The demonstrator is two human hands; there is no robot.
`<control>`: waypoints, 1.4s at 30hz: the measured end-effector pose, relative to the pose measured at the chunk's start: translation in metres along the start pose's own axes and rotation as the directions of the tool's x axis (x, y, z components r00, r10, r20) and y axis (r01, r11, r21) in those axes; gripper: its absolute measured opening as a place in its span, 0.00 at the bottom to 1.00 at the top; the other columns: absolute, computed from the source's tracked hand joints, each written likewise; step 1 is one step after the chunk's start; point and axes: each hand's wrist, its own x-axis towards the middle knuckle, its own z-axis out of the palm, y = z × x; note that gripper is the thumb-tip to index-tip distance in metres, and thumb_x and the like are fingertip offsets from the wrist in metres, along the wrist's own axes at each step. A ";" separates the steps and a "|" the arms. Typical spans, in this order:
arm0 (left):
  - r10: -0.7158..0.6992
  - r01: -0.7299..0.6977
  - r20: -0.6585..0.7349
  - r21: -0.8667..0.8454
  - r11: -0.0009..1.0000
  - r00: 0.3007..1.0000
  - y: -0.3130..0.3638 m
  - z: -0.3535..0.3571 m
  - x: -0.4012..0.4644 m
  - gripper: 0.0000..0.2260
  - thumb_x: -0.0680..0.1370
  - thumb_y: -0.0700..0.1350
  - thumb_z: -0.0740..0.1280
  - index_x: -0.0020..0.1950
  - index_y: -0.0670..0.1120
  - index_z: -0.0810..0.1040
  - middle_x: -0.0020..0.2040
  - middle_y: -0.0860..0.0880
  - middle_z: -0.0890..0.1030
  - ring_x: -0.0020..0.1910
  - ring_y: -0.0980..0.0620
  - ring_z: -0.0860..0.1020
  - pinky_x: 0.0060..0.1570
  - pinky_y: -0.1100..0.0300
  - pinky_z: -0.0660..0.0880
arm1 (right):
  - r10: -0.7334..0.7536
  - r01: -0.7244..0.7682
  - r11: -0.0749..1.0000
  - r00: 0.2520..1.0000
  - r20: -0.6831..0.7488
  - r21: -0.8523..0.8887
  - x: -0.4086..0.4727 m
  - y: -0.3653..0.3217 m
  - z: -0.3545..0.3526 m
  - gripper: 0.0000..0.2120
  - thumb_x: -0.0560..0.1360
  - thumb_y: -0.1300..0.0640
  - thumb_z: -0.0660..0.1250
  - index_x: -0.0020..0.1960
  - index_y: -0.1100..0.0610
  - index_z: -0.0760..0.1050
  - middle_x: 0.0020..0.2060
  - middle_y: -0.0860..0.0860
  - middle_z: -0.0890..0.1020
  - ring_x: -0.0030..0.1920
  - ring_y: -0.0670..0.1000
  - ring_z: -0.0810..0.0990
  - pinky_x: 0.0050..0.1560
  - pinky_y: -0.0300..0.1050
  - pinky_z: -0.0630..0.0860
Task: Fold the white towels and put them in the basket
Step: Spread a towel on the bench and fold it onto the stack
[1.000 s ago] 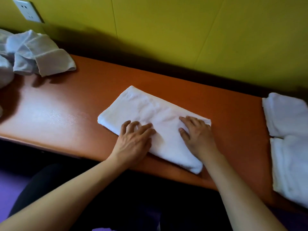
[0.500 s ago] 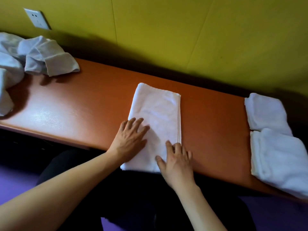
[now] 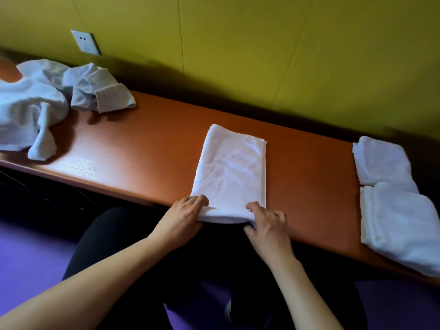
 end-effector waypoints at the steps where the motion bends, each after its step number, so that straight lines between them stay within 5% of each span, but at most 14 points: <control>1: -0.046 0.042 -0.037 -0.103 0.994 0.998 0.003 -0.006 -0.005 0.15 0.70 0.42 0.66 0.56 0.50 0.70 0.49 0.50 0.80 0.49 0.43 0.79 0.46 0.51 0.74 | 0.044 -0.043 0.994 0.999 -0.009 0.098 -0.002 -0.001 -0.007 0.18 0.67 0.55 0.69 0.57 0.49 0.75 0.41 0.48 0.83 0.43 0.57 0.80 0.48 0.46 0.66; 4: -0.219 0.146 -0.168 -0.363 0.920 0.961 0.012 -0.020 -0.018 0.11 0.72 0.46 0.68 0.52 0.53 0.72 0.42 0.54 0.82 0.41 0.51 0.80 0.41 0.56 0.74 | 0.215 -0.184 0.889 0.976 -0.027 0.419 -0.013 -0.006 -0.024 0.11 0.69 0.50 0.70 0.50 0.47 0.75 0.36 0.47 0.81 0.38 0.52 0.78 0.39 0.44 0.71; 7: -0.369 0.206 -0.189 -0.566 0.798 0.910 0.018 -0.024 -0.024 0.09 0.77 0.50 0.71 0.47 0.50 0.72 0.38 0.56 0.81 0.36 0.60 0.77 0.37 0.63 0.73 | 0.326 -0.154 0.715 0.936 -0.130 0.682 -0.022 -0.010 -0.038 0.12 0.69 0.43 0.72 0.44 0.50 0.78 0.32 0.51 0.79 0.32 0.46 0.75 0.34 0.44 0.72; 11: -0.383 0.198 -0.216 -0.578 0.791 0.898 0.022 -0.029 -0.013 0.17 0.80 0.54 0.66 0.40 0.45 0.65 0.32 0.55 0.69 0.32 0.57 0.66 0.33 0.59 0.67 | 0.227 -0.227 0.483 0.965 0.129 0.846 -0.025 -0.012 -0.054 0.11 0.72 0.54 0.77 0.52 0.54 0.81 0.44 0.50 0.86 0.44 0.44 0.83 0.46 0.39 0.78; 13: -0.396 0.201 -0.229 -0.582 0.788 0.889 0.019 -0.031 -0.002 0.18 0.81 0.54 0.65 0.41 0.45 0.64 0.33 0.56 0.67 0.32 0.56 0.65 0.34 0.54 0.67 | 0.220 -0.333 0.509 0.942 0.254 0.793 -0.025 -0.008 -0.048 0.13 0.72 0.60 0.77 0.55 0.52 0.81 0.49 0.42 0.86 0.50 0.41 0.84 0.53 0.38 0.79; 17: -0.446 0.208 -0.165 -0.710 0.673 0.880 0.014 -0.035 0.021 0.12 0.78 0.57 0.68 0.52 0.51 0.72 0.42 0.55 0.81 0.39 0.57 0.79 0.40 0.56 0.76 | 0.398 -0.391 0.586 0.902 0.168 0.710 -0.006 0.003 -0.029 0.07 0.73 0.53 0.75 0.50 0.52 0.81 0.43 0.43 0.87 0.45 0.43 0.85 0.48 0.43 0.80; 20: -0.431 0.183 -0.088 -0.816 0.548 0.898 0.005 -0.039 0.033 0.31 0.71 0.58 0.74 0.70 0.55 0.68 0.59 0.53 0.80 0.52 0.56 0.83 0.48 0.61 0.80 | 0.495 -0.410 0.568 0.863 0.102 0.714 0.022 0.006 -0.021 0.08 0.74 0.52 0.74 0.45 0.56 0.79 0.40 0.48 0.85 0.40 0.48 0.83 0.42 0.46 0.78; 23: -0.359 0.151 -0.126 -0.745 0.649 0.925 -0.009 -0.033 0.045 0.40 0.68 0.47 0.69 0.77 0.62 0.59 0.69 0.52 0.72 0.58 0.46 0.80 0.51 0.55 0.79 | 0.539 -0.409 0.542 0.839 0.070 0.734 0.052 0.004 -0.011 0.09 0.75 0.54 0.73 0.41 0.57 0.76 0.38 0.50 0.83 0.38 0.51 0.80 0.40 0.47 0.74; 28: -0.335 0.148 -0.272 -0.534 0.833 0.902 -0.008 -0.024 0.074 0.32 0.74 0.34 0.66 0.76 0.55 0.67 0.65 0.53 0.70 0.61 0.43 0.75 0.63 0.48 0.74 | 0.525 -0.416 0.671 0.851 0.003 0.613 0.081 0.004 0.002 0.13 0.79 0.48 0.67 0.54 0.57 0.76 0.48 0.56 0.83 0.49 0.58 0.80 0.46 0.43 0.69; 31: -0.328 0.163 -0.297 -0.467 0.869 0.897 -0.015 -0.015 0.083 0.25 0.77 0.38 0.69 0.72 0.54 0.71 0.68 0.48 0.67 0.64 0.46 0.73 0.65 0.45 0.73 | 0.533 -0.452 0.711 0.846 0.008 0.539 0.094 0.007 0.010 0.20 0.80 0.47 0.65 0.65 0.60 0.74 0.59 0.59 0.82 0.58 0.60 0.79 0.51 0.45 0.70; 35: -0.129 0.112 -0.397 -0.064 0.992 0.909 -0.018 -0.005 0.077 0.20 0.80 0.50 0.67 0.72 0.55 0.73 0.80 0.43 0.59 0.70 0.38 0.69 0.65 0.45 0.70 | 0.600 -0.552 0.697 0.798 0.048 0.457 0.100 0.008 0.020 0.22 0.79 0.47 0.66 0.66 0.60 0.73 0.61 0.60 0.80 0.60 0.63 0.78 0.56 0.50 0.72; 37: -0.002 0.038 -0.300 0.116 0.993 0.954 -0.011 0.001 0.067 0.21 0.81 0.55 0.60 0.74 0.56 0.72 0.81 0.44 0.58 0.75 0.37 0.63 0.67 0.43 0.67 | 0.631 -0.565 0.658 0.775 0.045 0.498 0.100 0.008 0.019 0.20 0.77 0.47 0.68 0.62 0.58 0.73 0.57 0.59 0.81 0.57 0.63 0.79 0.53 0.51 0.73; 39: -0.038 0.060 -0.111 0.201 0.978 0.993 -0.010 0.015 0.057 0.24 0.81 0.59 0.53 0.76 0.59 0.67 0.82 0.46 0.56 0.79 0.36 0.56 0.71 0.41 0.63 | 0.639 -0.538 0.673 0.768 -0.033 0.507 0.094 0.002 0.015 0.20 0.76 0.47 0.69 0.63 0.56 0.71 0.57 0.57 0.80 0.57 0.62 0.78 0.53 0.51 0.72; 42: -0.117 0.117 -0.011 0.162 0.980 0.993 -0.025 0.038 0.053 0.26 0.82 0.62 0.46 0.80 0.60 0.57 0.83 0.48 0.51 0.81 0.38 0.49 0.76 0.41 0.58 | 0.337 -0.307 0.941 0.896 -0.289 0.143 0.072 -0.013 0.008 0.23 0.74 0.48 0.67 0.67 0.55 0.72 0.59 0.56 0.77 0.58 0.60 0.74 0.57 0.54 0.69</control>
